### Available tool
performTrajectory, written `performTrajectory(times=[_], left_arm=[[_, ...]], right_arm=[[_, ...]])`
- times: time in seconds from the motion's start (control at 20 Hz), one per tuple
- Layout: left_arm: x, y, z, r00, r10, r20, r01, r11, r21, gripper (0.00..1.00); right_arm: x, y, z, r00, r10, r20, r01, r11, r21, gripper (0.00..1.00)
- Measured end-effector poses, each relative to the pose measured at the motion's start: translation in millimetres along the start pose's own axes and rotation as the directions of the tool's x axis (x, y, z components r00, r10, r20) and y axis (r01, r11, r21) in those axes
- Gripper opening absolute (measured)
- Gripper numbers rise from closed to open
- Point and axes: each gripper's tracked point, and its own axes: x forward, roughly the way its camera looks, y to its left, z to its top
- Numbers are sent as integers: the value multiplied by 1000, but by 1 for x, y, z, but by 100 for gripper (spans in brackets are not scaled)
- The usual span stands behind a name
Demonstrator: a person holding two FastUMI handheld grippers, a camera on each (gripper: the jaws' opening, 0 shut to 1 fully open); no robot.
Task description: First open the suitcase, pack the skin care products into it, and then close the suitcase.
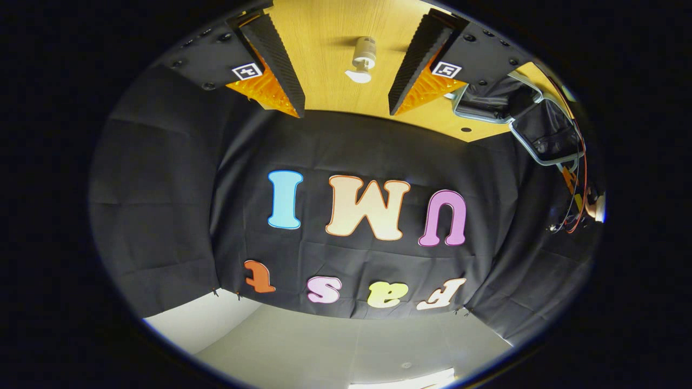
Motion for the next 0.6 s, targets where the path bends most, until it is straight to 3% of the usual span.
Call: performTrajectory(times=[0.2,0.6], left_arm=[[24,33,-37,997,31,-76,-34,999,-31,0],[71,52,-89,988,30,-153,-40,997,-63,0]], right_arm=[[1,12,2,1000,10,-5,-10,1000,-1,97],[1,27,-7,998,34,-49,-36,999,-30,98]])
